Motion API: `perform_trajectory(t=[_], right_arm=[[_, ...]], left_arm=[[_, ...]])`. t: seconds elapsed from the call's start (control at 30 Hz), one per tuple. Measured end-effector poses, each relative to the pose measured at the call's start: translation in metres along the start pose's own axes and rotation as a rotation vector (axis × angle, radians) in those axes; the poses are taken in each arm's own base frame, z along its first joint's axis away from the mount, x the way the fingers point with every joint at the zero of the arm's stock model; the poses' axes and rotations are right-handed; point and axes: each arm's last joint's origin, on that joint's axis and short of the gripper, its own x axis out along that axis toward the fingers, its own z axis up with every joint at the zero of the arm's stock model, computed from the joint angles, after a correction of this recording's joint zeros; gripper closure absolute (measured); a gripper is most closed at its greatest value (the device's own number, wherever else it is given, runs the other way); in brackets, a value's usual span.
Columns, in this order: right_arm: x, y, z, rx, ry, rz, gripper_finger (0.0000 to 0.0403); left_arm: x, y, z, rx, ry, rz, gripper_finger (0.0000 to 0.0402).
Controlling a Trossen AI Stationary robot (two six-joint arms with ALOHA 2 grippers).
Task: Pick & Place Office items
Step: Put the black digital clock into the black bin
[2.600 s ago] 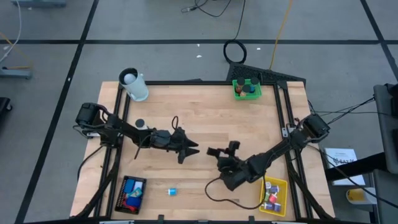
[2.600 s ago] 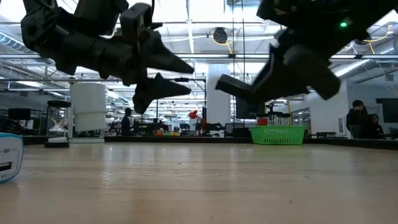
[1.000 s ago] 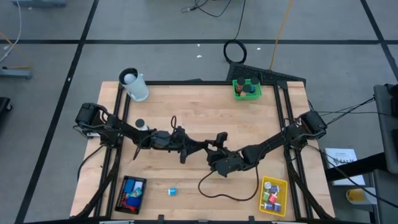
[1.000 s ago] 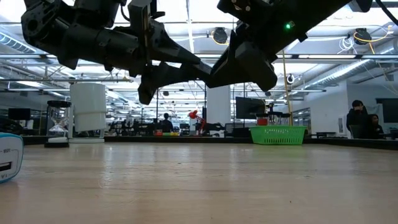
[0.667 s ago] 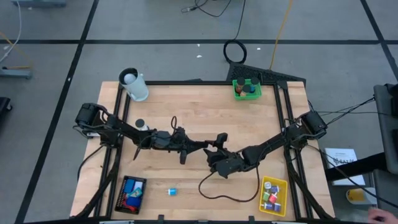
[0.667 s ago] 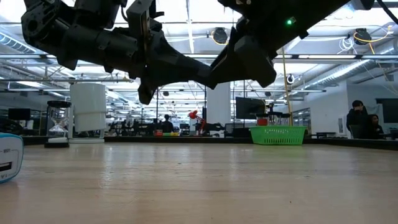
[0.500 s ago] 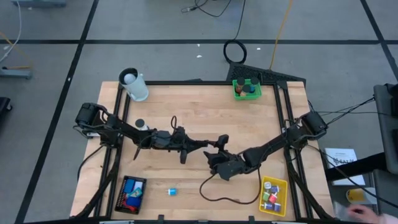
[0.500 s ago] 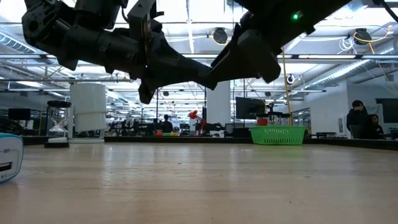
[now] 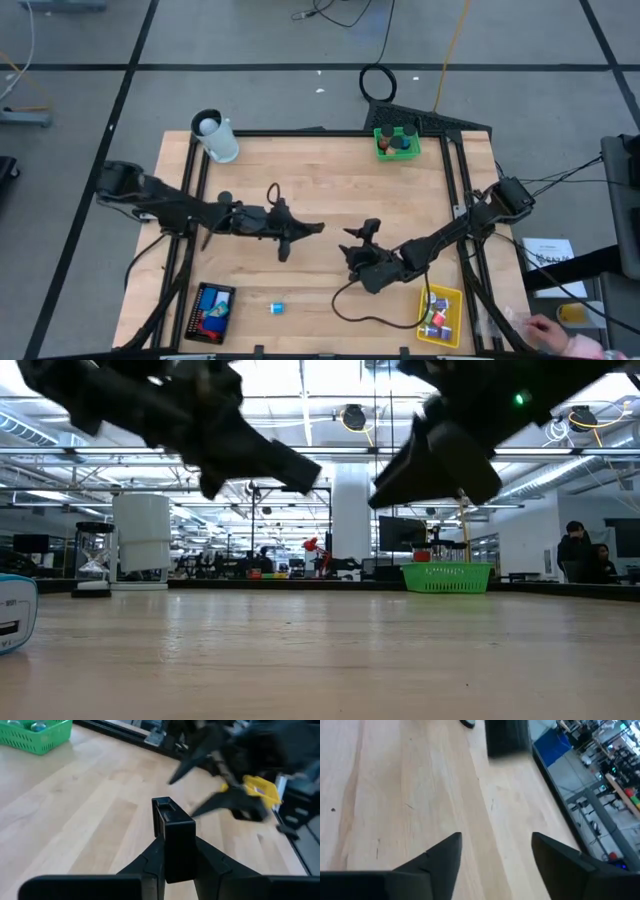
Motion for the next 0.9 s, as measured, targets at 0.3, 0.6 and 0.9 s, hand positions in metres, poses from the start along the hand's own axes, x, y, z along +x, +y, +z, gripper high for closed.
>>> perform_trajectory(t=[0.3, 0.6, 0.9], right_arm=[[0.004, 0.004, -0.027, 0.107, -0.03, 0.033, 0.0264], [0.006, 0.004, -0.033, 0.159, -0.142, 0.13, 0.0321], [0.009, 0.002, -0.032, 0.161, -0.151, 0.122, 0.0346]], left_arm=[[-0.066, -0.024, 0.001, 0.034, 0.232, -0.094, 0.0337], [-0.121, -0.048, -0.028, -0.073, 0.592, -0.212, 0.0339], [-0.146, -0.072, -0.062, -0.195, 0.921, -0.241, 0.0333]])
